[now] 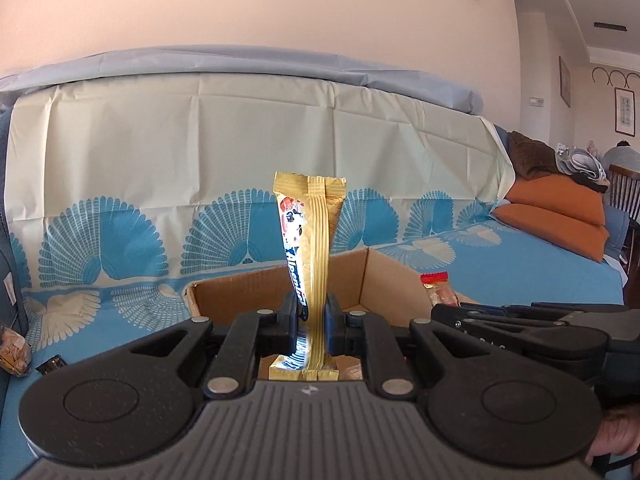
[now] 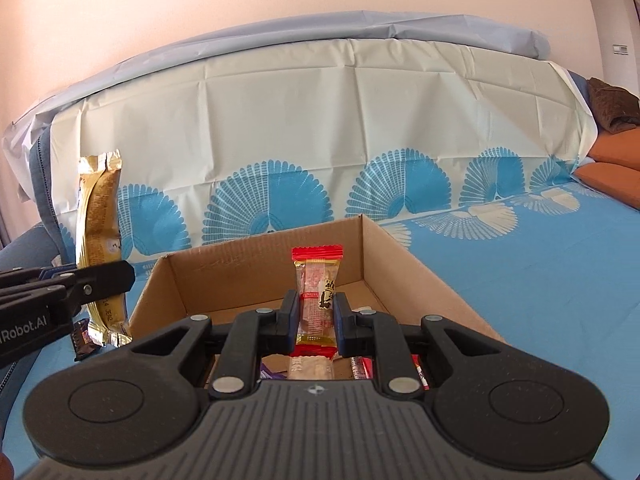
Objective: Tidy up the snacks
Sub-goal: 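Lift the red candy and yellow wafer bar over the cardboard box with both tools, then open both tools to drop the candy and wafer bar into the box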
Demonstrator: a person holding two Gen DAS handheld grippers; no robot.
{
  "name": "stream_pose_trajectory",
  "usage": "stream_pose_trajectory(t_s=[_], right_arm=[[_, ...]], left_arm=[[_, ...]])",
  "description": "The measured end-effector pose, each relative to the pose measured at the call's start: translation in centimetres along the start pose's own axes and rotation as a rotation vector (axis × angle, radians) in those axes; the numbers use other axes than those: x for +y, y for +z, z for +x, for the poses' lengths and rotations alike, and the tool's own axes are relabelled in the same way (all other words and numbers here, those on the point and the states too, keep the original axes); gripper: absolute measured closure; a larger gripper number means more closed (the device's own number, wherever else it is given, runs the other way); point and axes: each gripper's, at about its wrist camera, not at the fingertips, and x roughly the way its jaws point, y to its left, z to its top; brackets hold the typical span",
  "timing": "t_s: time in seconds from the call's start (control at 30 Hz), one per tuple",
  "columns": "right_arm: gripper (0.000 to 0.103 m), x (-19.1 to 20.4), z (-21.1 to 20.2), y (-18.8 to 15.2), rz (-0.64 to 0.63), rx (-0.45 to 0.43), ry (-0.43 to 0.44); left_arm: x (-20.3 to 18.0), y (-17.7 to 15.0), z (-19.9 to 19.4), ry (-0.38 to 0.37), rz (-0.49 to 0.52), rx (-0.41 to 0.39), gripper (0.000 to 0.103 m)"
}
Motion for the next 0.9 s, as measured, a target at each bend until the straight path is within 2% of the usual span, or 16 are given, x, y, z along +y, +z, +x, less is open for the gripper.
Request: stream_pose_trajectory(t_s=[0.4, 0.9], right_arm=[[0.085, 0.0, 0.2, -0.2, -0.001, -0.022, -0.07], [0.085, 0.4, 0.0, -0.5, -0.017, -0.047, -0.098]], left_arm=[[-1.1, -0.1, 1.2, -0.04, 0.014, 0.007, 0.089], [-1.3, -0.4, 1.3, -0.05, 0.013, 0.016, 0.089]])
